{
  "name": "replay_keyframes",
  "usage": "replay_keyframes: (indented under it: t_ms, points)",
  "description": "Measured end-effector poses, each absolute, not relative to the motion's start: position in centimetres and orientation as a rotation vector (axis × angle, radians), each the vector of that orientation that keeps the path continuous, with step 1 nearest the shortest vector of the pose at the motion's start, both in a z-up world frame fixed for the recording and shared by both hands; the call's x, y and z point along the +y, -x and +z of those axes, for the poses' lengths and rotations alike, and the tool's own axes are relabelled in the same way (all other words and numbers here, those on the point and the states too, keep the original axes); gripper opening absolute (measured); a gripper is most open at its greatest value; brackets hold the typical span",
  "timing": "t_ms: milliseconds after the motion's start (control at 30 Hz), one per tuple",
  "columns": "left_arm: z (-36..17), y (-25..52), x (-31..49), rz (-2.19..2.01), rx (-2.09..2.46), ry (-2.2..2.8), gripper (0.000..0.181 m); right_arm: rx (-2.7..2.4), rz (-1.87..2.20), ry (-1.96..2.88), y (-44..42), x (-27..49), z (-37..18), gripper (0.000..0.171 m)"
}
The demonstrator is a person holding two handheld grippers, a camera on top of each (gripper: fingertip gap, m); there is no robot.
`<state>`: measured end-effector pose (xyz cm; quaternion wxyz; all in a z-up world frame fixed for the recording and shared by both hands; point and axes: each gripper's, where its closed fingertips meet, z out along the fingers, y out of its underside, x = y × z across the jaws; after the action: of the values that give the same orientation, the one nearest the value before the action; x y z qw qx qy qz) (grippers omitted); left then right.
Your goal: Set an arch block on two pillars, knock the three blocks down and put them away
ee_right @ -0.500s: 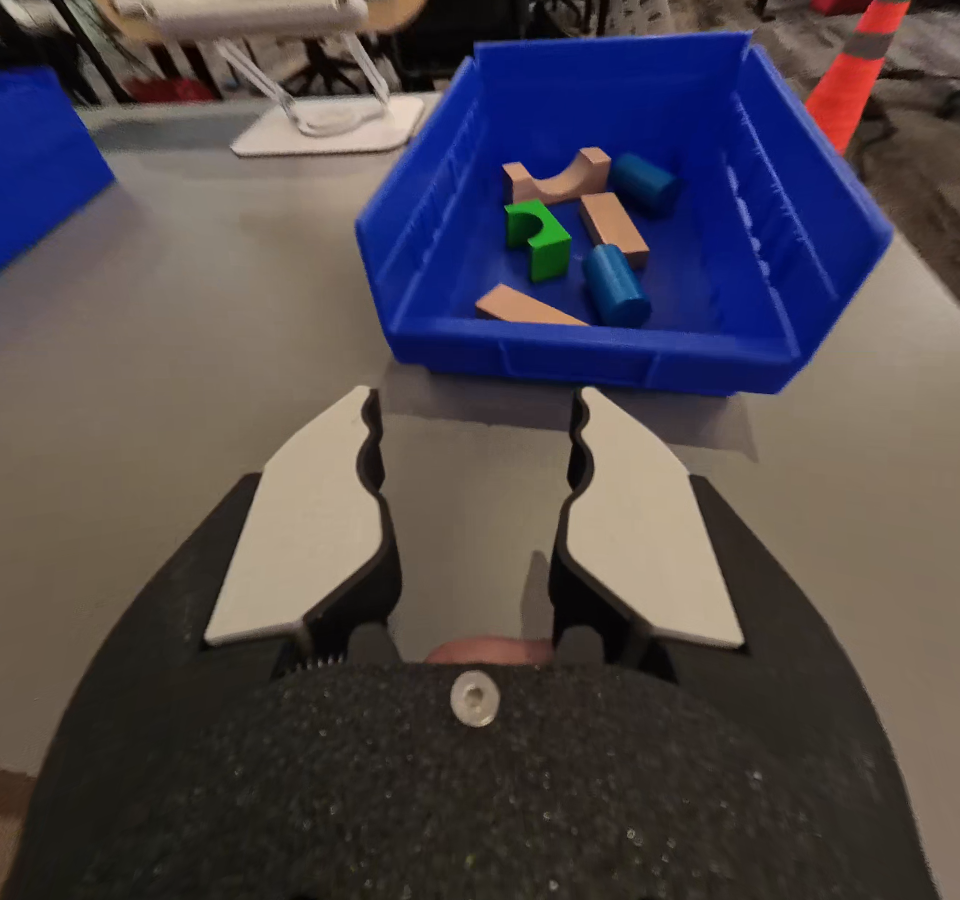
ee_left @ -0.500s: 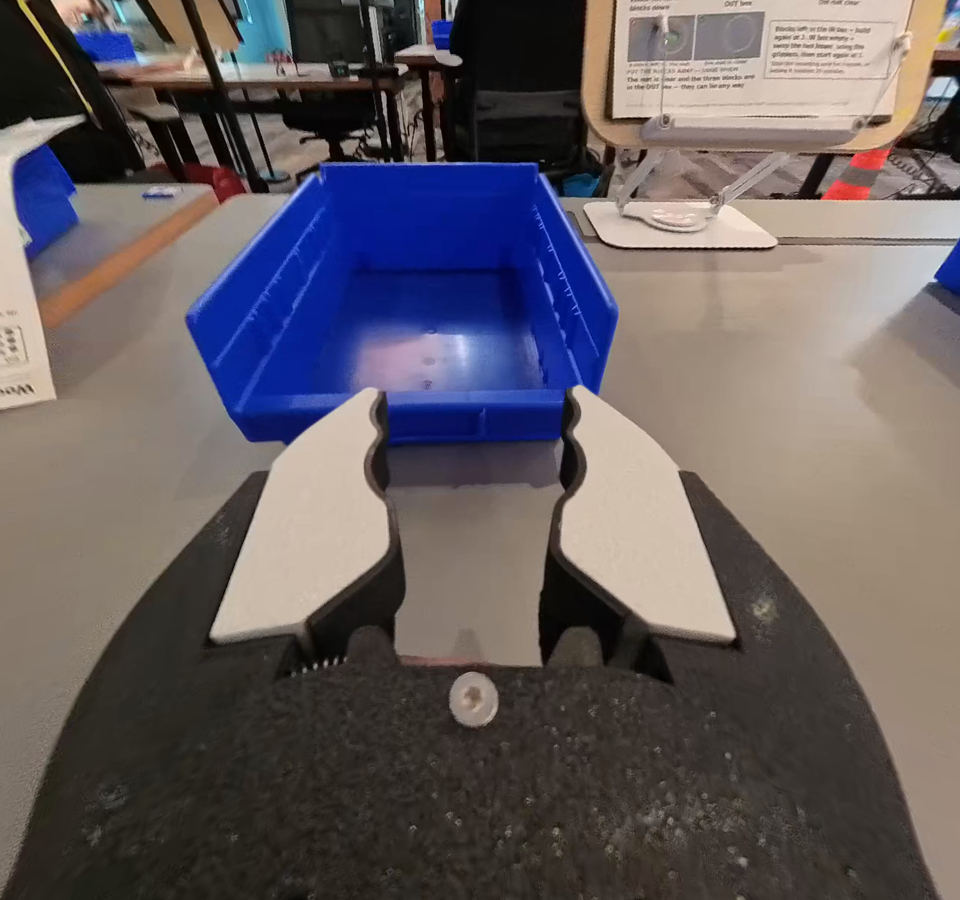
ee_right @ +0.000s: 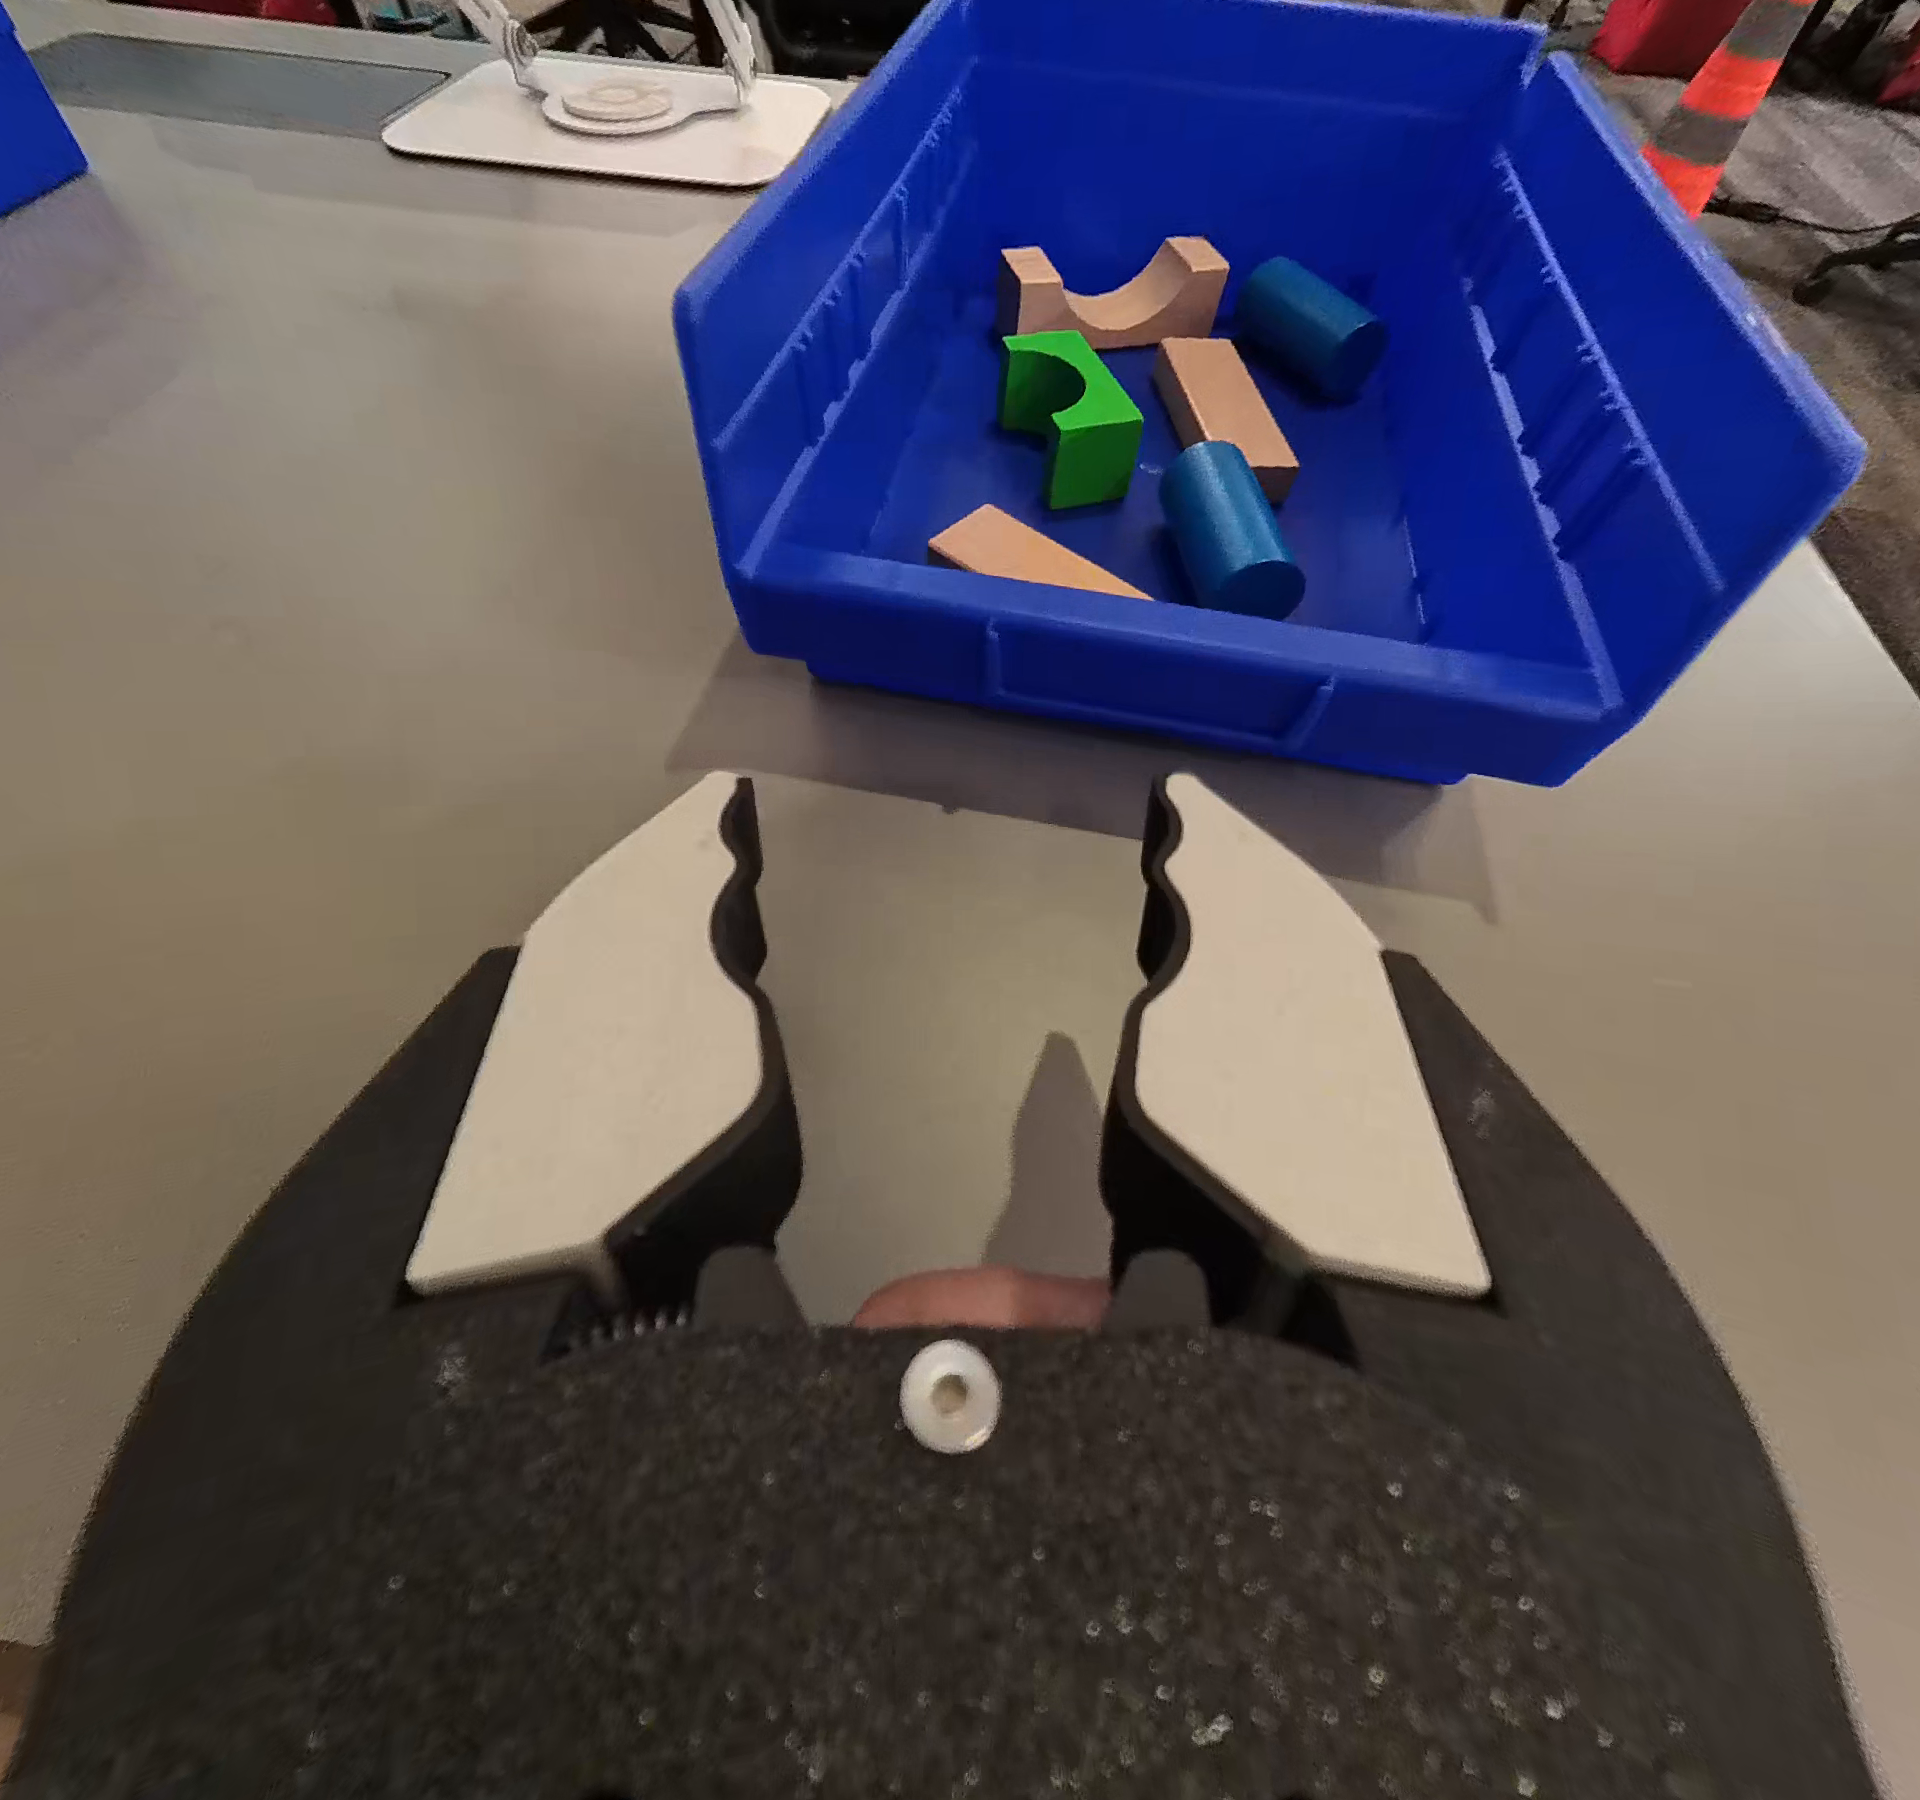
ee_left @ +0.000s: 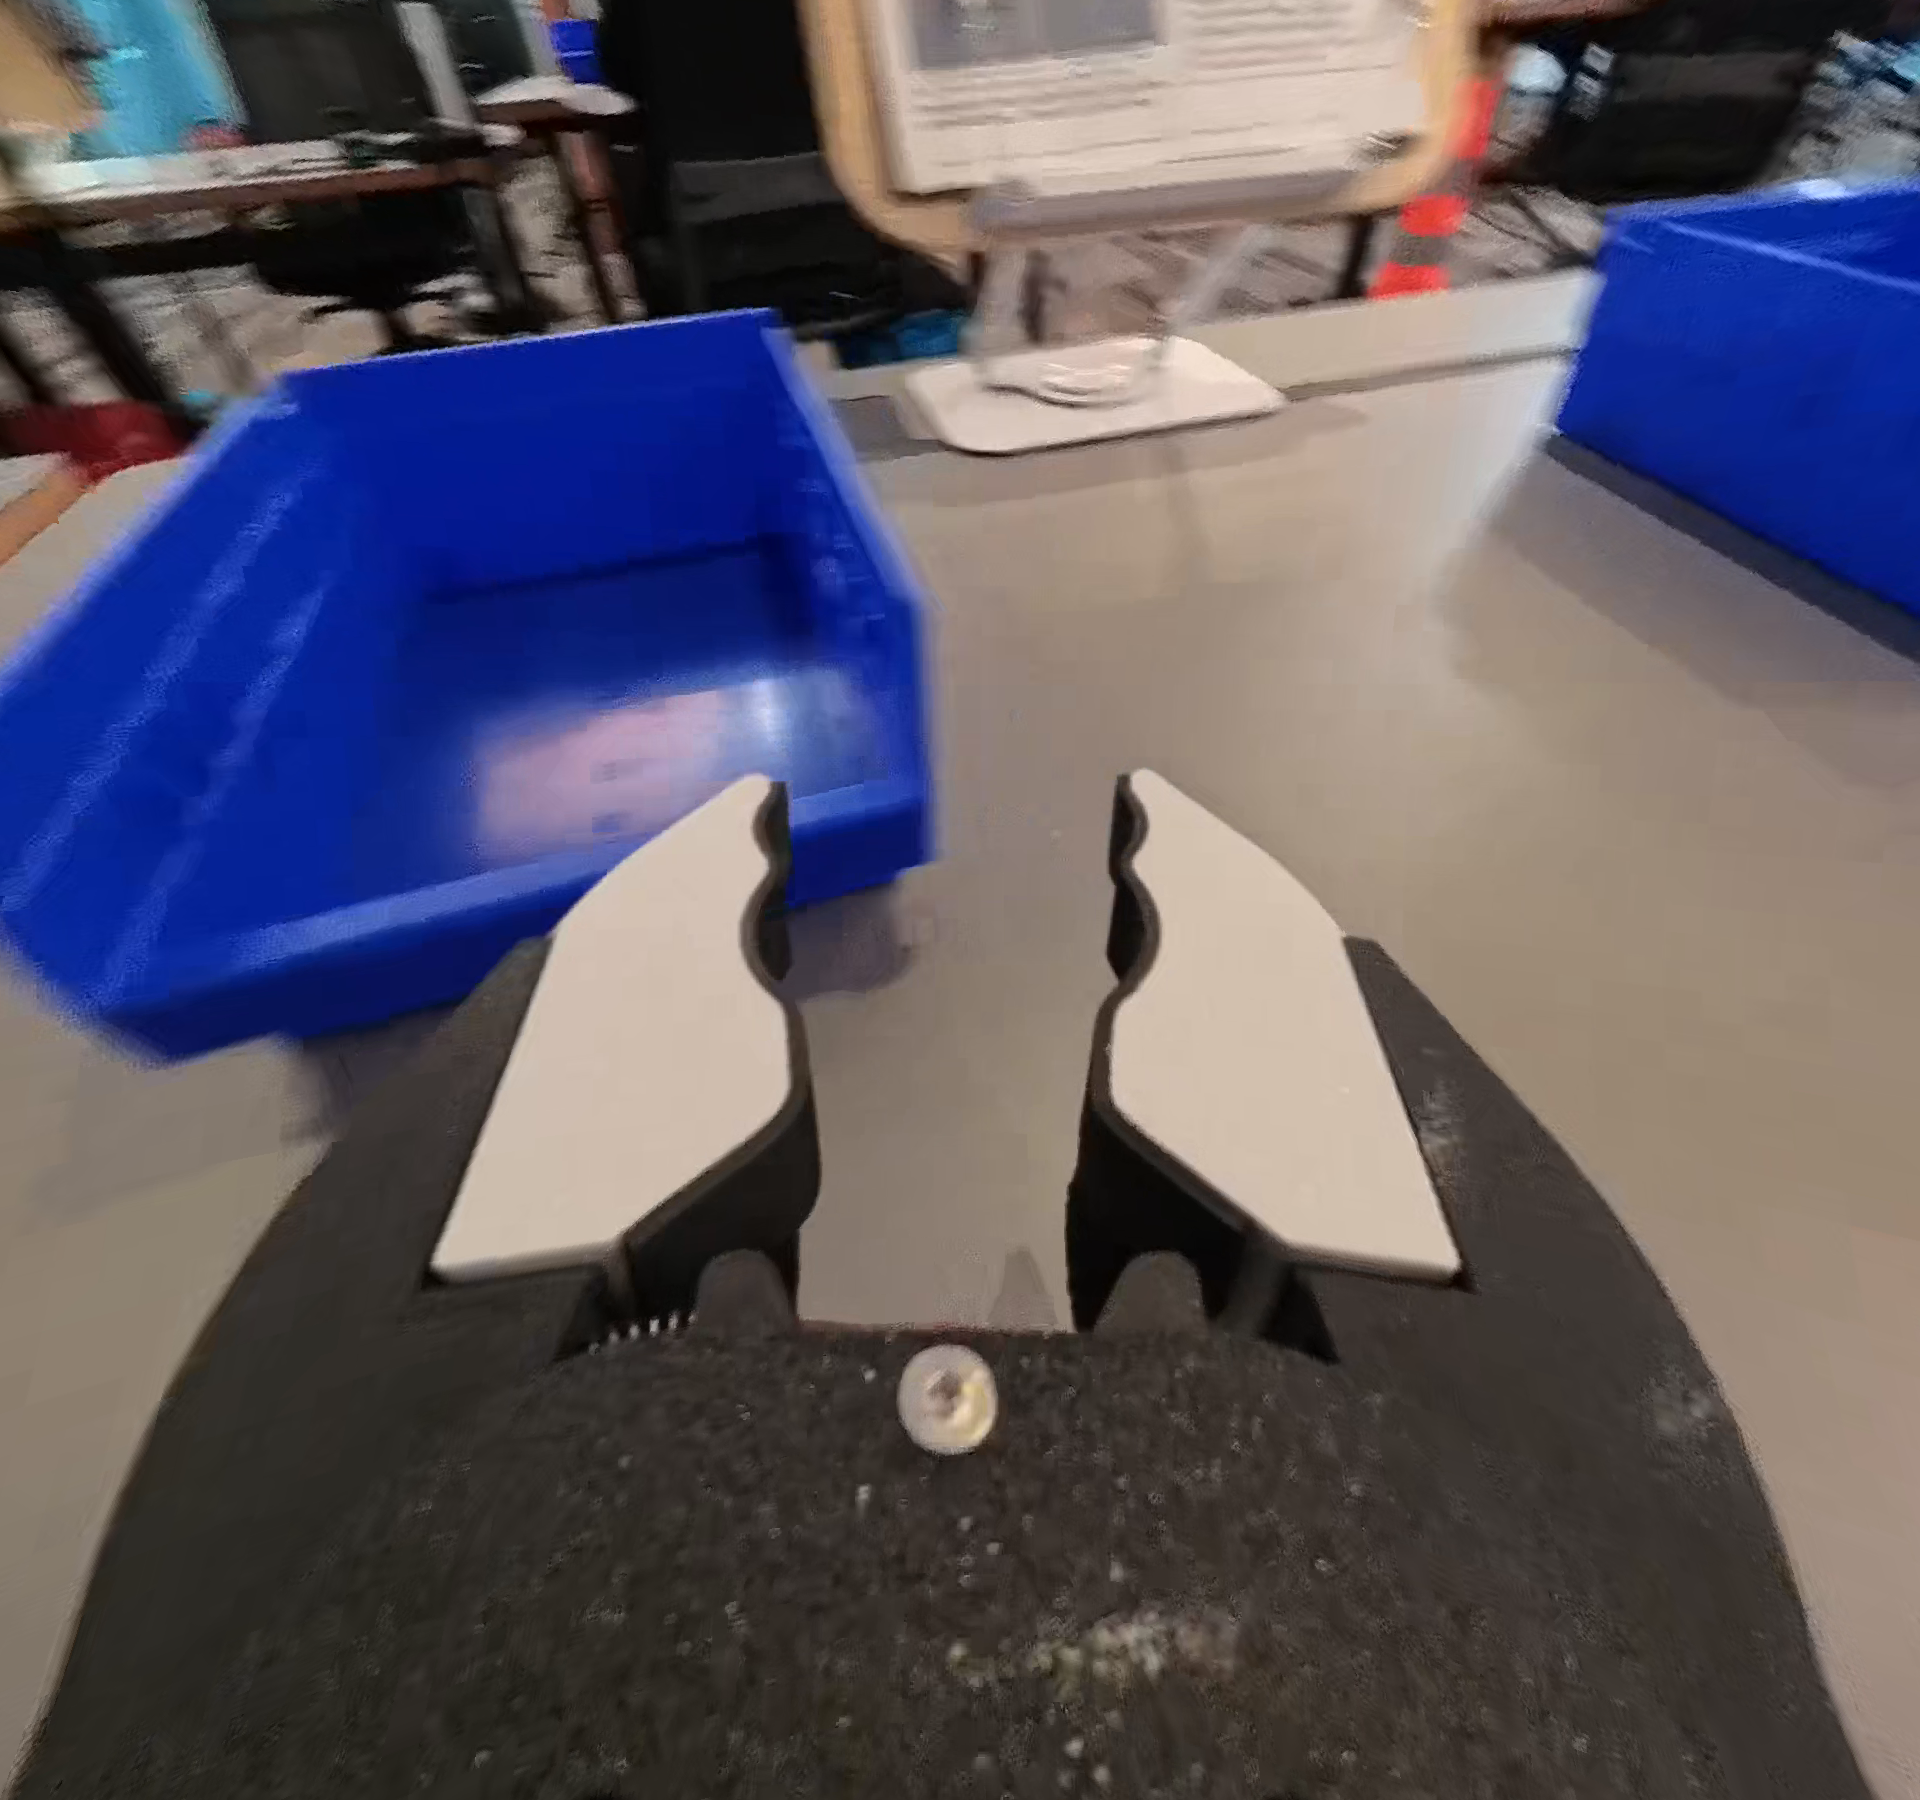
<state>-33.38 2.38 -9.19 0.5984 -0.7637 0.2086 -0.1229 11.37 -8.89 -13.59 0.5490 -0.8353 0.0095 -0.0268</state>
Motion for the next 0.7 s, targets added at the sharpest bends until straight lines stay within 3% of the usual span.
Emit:
replay_keyframes:
  t_ms: [67,200,400,533,633,700]
  points:
    - [-10.5,26.7,1.2,-0.38,0.682,1.816,0.055,0.036,-0.084,1.974,-12.0,-9.1,-13.5,0.07]
    - [-10.2,11.1,-2.0,-0.607,0.963,1.782,0.076,0.091,-0.103,1.955,-13.4,-9.4,-13.3,0.07]
    - [-8.9,-4.3,0.1,-0.576,0.919,1.811,0.092,0.147,-0.114,1.946,-14.7,-10.0,-13.3,0.071]
    - [-10.4,-7.7,3.6,-0.436,0.843,1.877,0.072,0.17,-0.146,1.958,-15.5,-10.9,-13.3,0.069]
    - [-12.0,-9.5,3.8,-0.53,0.838,1.972,0.031,0.204,-0.14,1.96,-16.3,-11.3,-13.3,0.069]
    - [-12.2,-9.6,4.1,-0.555,0.791,1.994,0.03,0.236,-0.138,1.975,-16.9,-11.5,-13.6,0.07]
